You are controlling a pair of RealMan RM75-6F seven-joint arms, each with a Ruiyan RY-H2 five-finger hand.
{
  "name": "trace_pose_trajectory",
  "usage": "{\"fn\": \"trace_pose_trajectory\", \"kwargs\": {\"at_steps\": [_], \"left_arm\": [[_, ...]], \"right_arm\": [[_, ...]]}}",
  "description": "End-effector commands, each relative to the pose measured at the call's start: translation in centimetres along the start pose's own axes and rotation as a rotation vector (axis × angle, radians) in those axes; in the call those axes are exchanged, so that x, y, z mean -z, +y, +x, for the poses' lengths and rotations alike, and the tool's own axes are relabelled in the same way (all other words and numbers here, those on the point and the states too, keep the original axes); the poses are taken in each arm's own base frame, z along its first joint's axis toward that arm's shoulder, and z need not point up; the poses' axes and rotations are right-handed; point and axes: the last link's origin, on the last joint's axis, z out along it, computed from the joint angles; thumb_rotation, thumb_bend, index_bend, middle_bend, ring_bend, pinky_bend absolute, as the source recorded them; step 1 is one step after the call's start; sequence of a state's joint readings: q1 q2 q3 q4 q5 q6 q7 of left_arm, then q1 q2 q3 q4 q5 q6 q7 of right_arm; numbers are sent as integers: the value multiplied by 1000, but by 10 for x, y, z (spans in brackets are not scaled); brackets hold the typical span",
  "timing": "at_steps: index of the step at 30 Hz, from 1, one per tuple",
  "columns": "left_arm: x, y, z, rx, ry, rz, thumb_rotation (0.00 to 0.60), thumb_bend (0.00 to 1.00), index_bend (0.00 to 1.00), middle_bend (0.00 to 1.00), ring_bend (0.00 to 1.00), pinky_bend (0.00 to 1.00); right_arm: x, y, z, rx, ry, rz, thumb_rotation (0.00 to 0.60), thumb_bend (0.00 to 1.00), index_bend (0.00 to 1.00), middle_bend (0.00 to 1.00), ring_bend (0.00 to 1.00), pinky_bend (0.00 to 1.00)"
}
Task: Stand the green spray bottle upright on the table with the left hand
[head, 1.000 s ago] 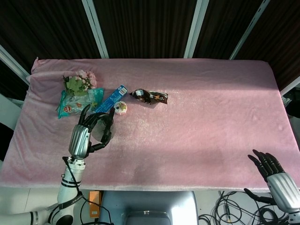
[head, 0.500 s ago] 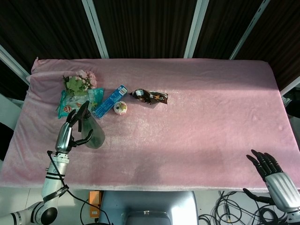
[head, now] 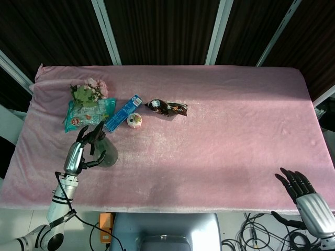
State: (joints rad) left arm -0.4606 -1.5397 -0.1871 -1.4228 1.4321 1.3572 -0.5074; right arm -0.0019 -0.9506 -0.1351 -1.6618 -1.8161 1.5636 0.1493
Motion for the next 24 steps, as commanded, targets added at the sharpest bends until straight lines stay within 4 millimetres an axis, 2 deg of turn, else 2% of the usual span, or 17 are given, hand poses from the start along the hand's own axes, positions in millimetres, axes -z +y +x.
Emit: {"fn": "trace_pose_trajectory", "kwargs": {"at_steps": [1, 24], "left_arm": [[3, -3, -2, 17, 11, -16, 600, 536, 712, 705, 347, 0], [7, -33, 0, 13, 14, 5, 600, 519, 696, 660, 318, 0]], "right_arm": [[0, 0, 0, 0, 0, 1, 600, 335, 0, 0, 0, 0], [0, 0, 0, 0, 1, 3, 600, 335, 0, 0, 0, 0]]}}
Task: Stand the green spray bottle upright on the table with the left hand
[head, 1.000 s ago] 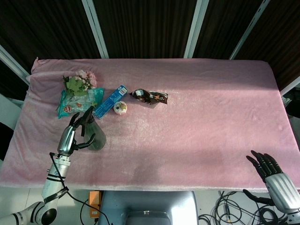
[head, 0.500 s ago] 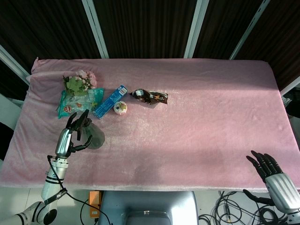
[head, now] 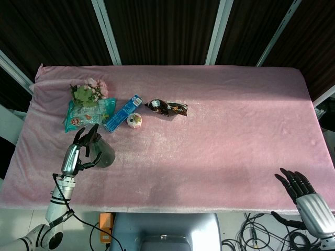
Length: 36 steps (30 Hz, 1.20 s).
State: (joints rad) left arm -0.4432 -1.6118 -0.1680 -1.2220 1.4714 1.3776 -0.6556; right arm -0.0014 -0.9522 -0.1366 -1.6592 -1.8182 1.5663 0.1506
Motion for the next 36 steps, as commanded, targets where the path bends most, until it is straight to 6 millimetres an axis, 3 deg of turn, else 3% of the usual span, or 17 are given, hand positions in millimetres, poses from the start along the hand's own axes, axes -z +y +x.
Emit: {"fn": "trace_pose_trajectory", "kwargs": {"at_steps": [1, 4, 10, 15, 21, 28, 36], "left_arm": [[0, -1, 0, 0, -3, 0, 600, 514, 688, 656, 314, 0], [0, -2, -1, -5, -11, -5, 600, 466, 607, 624, 284, 0], [1, -3, 2, 14, -18, -19, 600, 387, 374, 458, 139, 0], [2, -6, 5, 13, -36, -10, 600, 357, 266, 371, 81, 0], [3, -7, 7, 26, -36, -4, 600, 349, 197, 269, 25, 0], [5, -6, 11, 45, -47, -4, 600, 319, 123, 82, 0, 0], [13, -8, 24, 10, -34, -21, 600, 310, 85, 52, 0, 0]], "right_arm": [[0, 0, 0, 1, -1, 0, 600, 335, 0, 0, 0, 0], [0, 0, 0, 1, -2, -1, 600, 335, 0, 0, 0, 0], [0, 0, -1, 4, -5, -3, 600, 335, 0, 0, 0, 0], [-1, 0, -1, 7, -4, -5, 600, 335, 0, 0, 0, 0], [-1, 0, -1, 9, -4, -4, 600, 335, 0, 0, 0, 0], [-1, 0, -1, 7, -2, -7, 600, 336, 0, 0, 0, 0], [-2, 0, -1, 9, -3, -8, 600, 335, 0, 0, 0, 0]]}}
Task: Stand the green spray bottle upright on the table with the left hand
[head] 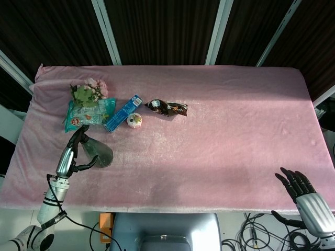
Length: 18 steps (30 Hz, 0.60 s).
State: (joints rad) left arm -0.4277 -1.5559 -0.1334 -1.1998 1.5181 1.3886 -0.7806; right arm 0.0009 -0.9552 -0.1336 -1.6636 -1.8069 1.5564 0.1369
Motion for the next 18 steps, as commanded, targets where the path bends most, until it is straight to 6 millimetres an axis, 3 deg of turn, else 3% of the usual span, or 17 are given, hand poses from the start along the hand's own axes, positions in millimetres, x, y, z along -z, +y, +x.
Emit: {"fn": "trace_pose_trajectory", "kwargs": {"at_steps": [1, 6, 11, 14, 18], "left_arm": [[6, -2, 8, -39, 5, -7, 600, 310, 80, 47, 0, 0], [31, -19, 50, -257, 4, 29, 600, 305, 65, 18, 0, 0], [85, -45, 98, -874, -67, 177, 600, 313, 4, 16, 0, 0], [105, -46, 96, -1071, 13, 197, 600, 318, 0, 14, 0, 0], [116, -45, 83, -1114, -8, 174, 600, 336, 0, 12, 0, 0]], "right_arm": [[0, 0, 0, 2, -1, 0, 600, 336, 0, 0, 0, 0], [0, 1, 1, 3, 7, -10, 600, 335, 0, 0, 0, 0], [-1, 0, 0, 11, 8, -17, 600, 335, 0, 0, 0, 0], [-3, 0, -2, 19, 11, -21, 600, 335, 0, 0, 0, 0], [-5, -1, -5, 30, 9, -34, 600, 335, 0, 0, 0, 0]]}}
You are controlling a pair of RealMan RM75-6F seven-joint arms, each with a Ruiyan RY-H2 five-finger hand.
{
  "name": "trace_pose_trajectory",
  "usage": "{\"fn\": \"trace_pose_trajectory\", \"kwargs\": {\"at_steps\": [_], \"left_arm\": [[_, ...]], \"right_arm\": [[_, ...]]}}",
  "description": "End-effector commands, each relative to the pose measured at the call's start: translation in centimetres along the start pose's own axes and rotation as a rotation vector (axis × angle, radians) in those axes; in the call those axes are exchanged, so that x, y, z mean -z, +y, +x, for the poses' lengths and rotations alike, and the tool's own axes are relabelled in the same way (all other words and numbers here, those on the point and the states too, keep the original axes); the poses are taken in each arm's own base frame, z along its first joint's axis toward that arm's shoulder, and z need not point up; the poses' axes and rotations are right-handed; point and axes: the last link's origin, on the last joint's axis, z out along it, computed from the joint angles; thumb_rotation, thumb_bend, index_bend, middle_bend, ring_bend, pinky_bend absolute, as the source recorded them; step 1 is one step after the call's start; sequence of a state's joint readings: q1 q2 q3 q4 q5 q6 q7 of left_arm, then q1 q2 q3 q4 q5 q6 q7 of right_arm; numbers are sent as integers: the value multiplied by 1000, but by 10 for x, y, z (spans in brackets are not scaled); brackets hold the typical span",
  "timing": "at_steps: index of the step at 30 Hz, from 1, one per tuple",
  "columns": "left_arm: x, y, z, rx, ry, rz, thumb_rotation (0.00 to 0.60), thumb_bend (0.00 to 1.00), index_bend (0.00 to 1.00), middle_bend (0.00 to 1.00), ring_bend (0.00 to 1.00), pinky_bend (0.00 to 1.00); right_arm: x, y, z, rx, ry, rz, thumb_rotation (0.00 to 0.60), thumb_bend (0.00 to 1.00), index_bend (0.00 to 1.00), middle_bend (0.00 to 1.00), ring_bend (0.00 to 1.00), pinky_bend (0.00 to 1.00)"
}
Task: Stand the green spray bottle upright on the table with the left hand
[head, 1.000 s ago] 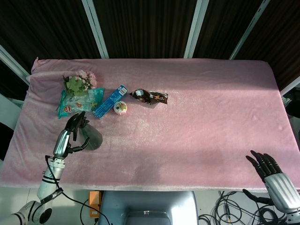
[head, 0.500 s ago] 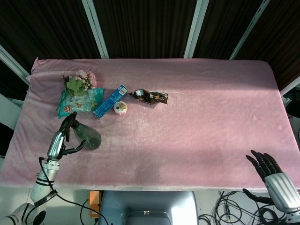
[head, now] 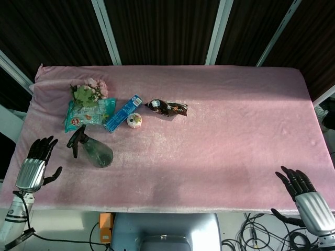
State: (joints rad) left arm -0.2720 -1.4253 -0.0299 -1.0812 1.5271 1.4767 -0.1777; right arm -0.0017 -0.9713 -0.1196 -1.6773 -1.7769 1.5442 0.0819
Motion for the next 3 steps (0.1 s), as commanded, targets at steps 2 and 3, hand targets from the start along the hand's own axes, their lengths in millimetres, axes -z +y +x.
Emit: {"fn": "trace_pose_trajectory", "kwargs": {"at_steps": [2, 3], "left_arm": [[39, -9, 0, -275, 26, 22, 600, 337, 0, 12, 0, 0], [40, -8, 1, -281, 36, 21, 600, 337, 0, 12, 0, 0]], "right_arm": [[-2, -1, -2, 7, -2, -10, 600, 335, 0, 0, 0, 0], [-2, -1, -3, 9, -5, -13, 600, 335, 0, 0, 0, 0]]}}
